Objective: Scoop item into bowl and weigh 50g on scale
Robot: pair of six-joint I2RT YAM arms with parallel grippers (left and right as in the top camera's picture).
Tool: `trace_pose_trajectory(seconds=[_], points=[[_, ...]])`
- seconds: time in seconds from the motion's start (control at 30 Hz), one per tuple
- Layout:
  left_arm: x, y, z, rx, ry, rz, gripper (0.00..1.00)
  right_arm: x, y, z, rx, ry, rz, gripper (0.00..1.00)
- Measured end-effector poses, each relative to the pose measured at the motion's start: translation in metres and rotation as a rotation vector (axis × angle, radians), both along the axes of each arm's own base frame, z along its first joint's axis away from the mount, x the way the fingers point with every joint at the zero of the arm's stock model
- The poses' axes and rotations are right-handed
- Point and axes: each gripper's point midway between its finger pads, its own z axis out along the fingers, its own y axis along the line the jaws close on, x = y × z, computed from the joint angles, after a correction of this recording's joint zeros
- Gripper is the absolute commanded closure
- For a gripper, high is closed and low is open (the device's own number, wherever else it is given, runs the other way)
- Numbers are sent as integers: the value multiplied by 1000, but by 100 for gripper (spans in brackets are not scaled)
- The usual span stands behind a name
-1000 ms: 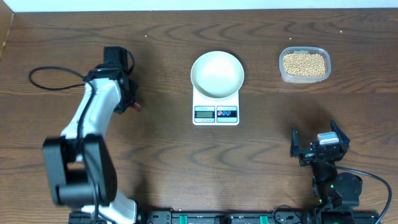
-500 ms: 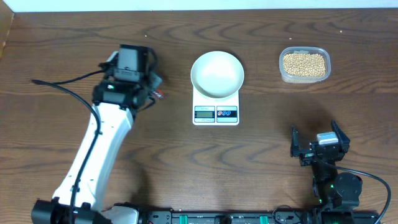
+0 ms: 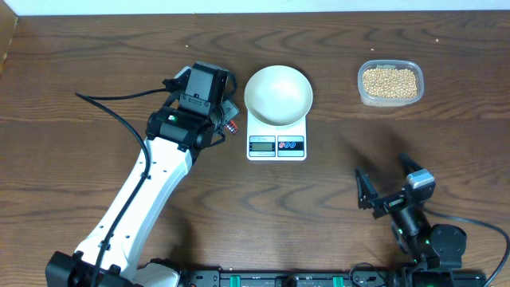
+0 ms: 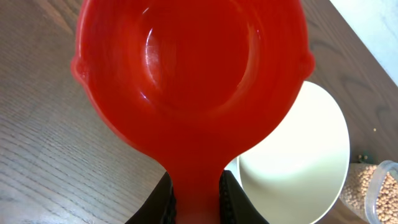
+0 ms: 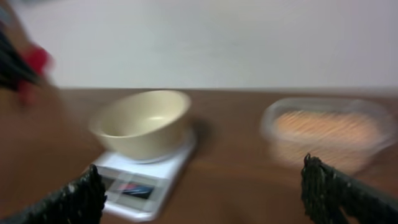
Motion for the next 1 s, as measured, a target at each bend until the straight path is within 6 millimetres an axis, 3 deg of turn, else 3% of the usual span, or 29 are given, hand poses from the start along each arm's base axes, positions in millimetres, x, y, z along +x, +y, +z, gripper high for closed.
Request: trace_pose_trajectory(seconds=[0.2,0.37,0.53,0.73,1.0], points=[[3,-4,2,-45,-10,32,92,-11,20,-10,436,270,112,1],[1,-8,2,-94,4,53,93,-20,33,-9,617,398,188,1],[0,-15,2,-151,18,67,93,-26,41,-7,686,456,241,1],[12,-33,15,-255,-31,42,93,-28,43,29,682,311,312,2],[24,-58,13,-375,-28,5,93,-19,45,35,646,361,298,4]])
